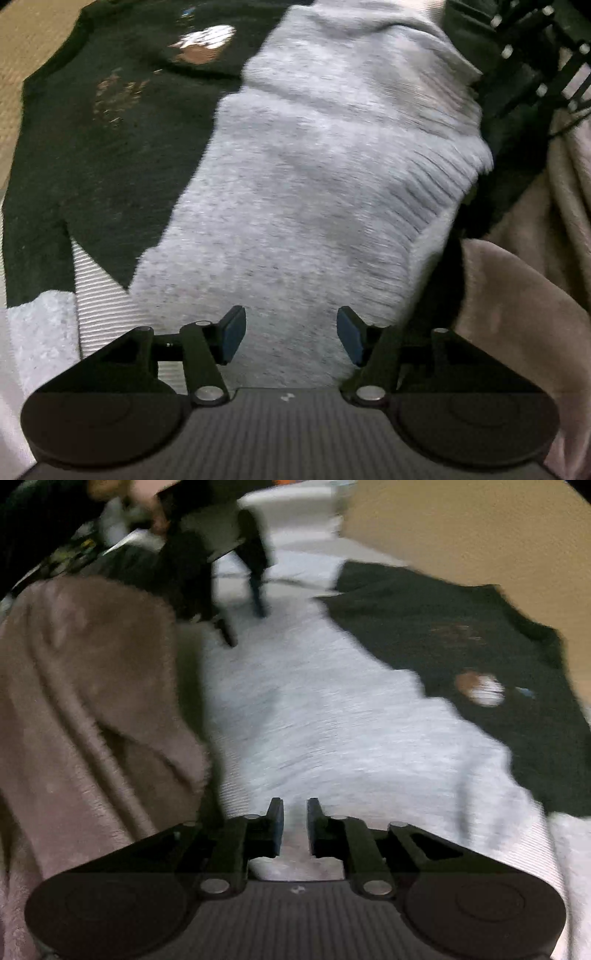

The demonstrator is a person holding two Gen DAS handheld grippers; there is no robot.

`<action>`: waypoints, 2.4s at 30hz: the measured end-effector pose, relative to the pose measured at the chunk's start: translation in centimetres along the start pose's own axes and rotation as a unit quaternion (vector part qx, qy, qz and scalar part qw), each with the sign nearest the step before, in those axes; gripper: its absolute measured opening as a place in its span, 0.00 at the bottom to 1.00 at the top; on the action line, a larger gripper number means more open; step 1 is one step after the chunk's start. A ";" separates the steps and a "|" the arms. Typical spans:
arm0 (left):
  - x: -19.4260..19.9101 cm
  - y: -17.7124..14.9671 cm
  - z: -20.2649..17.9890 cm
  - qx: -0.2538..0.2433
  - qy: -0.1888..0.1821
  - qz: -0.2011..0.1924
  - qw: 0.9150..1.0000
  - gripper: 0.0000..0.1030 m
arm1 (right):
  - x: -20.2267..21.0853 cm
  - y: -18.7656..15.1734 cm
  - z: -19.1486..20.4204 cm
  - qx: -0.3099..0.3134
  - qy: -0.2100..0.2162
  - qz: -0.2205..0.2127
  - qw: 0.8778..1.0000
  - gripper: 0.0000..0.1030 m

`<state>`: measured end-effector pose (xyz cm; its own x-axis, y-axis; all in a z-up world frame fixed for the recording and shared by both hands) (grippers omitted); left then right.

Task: Fold clothes

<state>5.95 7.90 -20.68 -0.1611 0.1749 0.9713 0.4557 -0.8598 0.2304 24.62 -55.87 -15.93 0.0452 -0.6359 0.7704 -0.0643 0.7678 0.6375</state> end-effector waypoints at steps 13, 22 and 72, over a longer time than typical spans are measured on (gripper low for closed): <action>0.5 -0.2 4.7 -0.030 0.031 -0.025 0.999 0.61 | -2.6 -6.7 -11.8 -0.229 -0.157 0.116 0.954 0.37; 1.5 -0.6 8.0 -0.009 0.016 -0.071 0.997 0.62 | -2.0 -7.1 -12.8 -0.307 -0.144 0.121 0.933 0.37; 0.1 -11.7 3.5 0.382 -0.123 -0.217 0.890 0.14 | -10.1 -0.3 -5.6 -0.099 -0.062 0.005 0.993 0.23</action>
<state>3.66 19.61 -23.06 -0.3134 0.5908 0.7435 0.8749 -0.1248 0.4680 29.74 -49.25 -23.92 -0.0786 -0.6240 0.7775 0.1327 0.7664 0.6285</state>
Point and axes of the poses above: each gripper's, at about its wrist camera, not at the fingertips, and x roughly against the way its jaws point, z to its left, y to its top, the point moved 10 cm from there along -x, roughly the way its jaws point, and after that the axes turned 7 degrees about -z, right-handed, at the moved point
